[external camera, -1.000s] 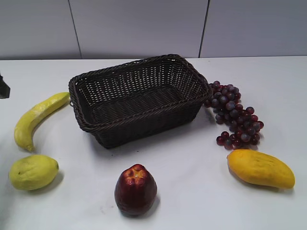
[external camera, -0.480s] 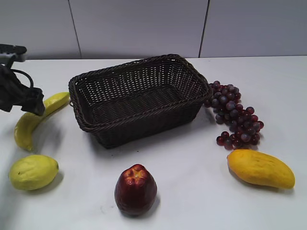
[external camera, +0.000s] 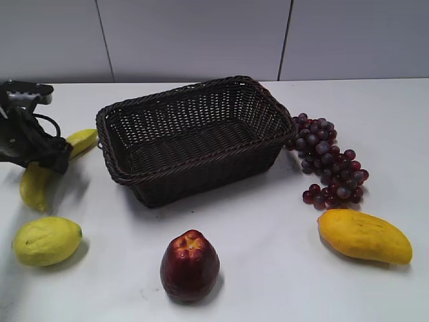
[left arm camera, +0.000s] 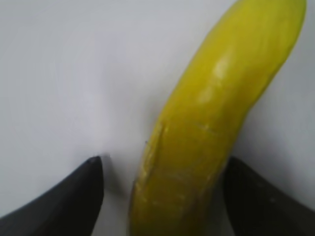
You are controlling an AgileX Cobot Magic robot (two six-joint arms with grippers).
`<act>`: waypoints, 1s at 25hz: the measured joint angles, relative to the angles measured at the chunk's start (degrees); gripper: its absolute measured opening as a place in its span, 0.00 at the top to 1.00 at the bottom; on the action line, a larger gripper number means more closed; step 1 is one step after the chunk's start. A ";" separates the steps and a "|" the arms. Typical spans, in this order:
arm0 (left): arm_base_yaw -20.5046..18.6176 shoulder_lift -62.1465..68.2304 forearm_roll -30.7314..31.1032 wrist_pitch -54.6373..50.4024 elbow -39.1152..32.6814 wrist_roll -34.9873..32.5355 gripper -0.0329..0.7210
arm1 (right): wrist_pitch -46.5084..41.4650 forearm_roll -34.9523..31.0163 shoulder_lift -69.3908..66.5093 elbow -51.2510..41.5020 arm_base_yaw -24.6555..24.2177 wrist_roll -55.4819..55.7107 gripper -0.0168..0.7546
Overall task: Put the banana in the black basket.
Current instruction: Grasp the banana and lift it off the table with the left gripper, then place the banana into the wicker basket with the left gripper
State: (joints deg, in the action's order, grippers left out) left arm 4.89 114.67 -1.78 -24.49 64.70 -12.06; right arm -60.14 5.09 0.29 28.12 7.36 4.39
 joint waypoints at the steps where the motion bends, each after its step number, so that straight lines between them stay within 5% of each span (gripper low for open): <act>1: 0.00 0.12 -0.18 0.05 0.12 0.09 0.33 | 0.00 0.00 0.00 0.00 0.00 0.00 0.35; 5: 0.00 0.30 -0.28 0.25 0.35 -0.02 0.54 | 0.00 0.00 0.00 0.00 0.00 0.00 0.35; 19: 0.22 -8.39 4.47 -13.04 13.84 -0.05 0.55 | 0.00 0.00 0.00 0.00 0.00 0.00 0.35; 25: 6.29 -11.15 4.19 -13.54 22.06 -0.15 0.55 | 0.00 0.00 0.00 0.00 0.00 0.00 0.35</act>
State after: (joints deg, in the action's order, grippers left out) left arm 11.18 103.52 2.41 -38.03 86.76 -12.22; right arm -60.14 5.09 0.29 28.12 7.36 4.39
